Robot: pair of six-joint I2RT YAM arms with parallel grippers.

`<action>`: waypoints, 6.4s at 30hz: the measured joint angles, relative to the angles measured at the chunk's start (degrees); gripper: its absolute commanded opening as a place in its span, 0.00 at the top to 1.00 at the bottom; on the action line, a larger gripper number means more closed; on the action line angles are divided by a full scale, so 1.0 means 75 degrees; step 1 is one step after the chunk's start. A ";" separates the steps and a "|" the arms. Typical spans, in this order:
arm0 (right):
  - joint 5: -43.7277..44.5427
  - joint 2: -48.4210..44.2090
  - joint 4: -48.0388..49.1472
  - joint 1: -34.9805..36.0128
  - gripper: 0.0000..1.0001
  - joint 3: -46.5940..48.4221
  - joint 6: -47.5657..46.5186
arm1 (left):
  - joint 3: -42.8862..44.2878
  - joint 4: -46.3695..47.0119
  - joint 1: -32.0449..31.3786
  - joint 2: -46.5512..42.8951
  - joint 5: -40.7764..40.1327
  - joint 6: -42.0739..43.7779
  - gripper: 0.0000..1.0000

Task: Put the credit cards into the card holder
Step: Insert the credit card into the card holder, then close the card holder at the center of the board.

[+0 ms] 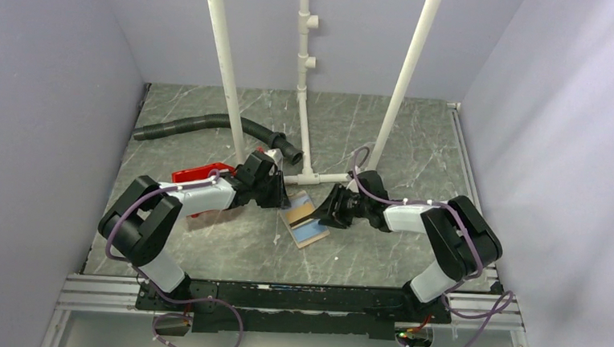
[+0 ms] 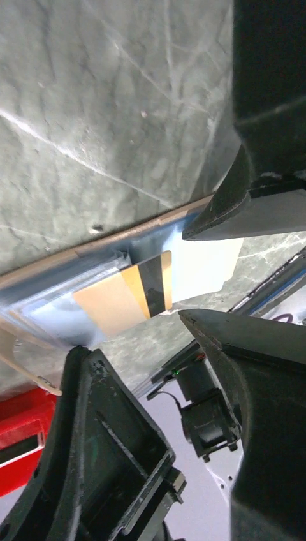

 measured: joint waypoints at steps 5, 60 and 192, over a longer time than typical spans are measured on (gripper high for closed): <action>0.0297 -0.0347 -0.0379 0.0382 0.75 -0.0003 -0.0149 | 0.0000 0.0000 0.0000 -0.0003 0.0000 -0.0012 0.68; 0.0968 -0.0659 0.0565 -0.0248 0.36 -0.0653 0.0504 | 0.0950 -0.1285 0.0227 0.0560 -0.0667 0.0720 0.74; -0.0831 0.1501 -0.0510 0.0801 0.85 0.2081 -0.2352 | 0.1422 -0.2334 -0.0411 0.0032 -0.1198 -0.0003 0.62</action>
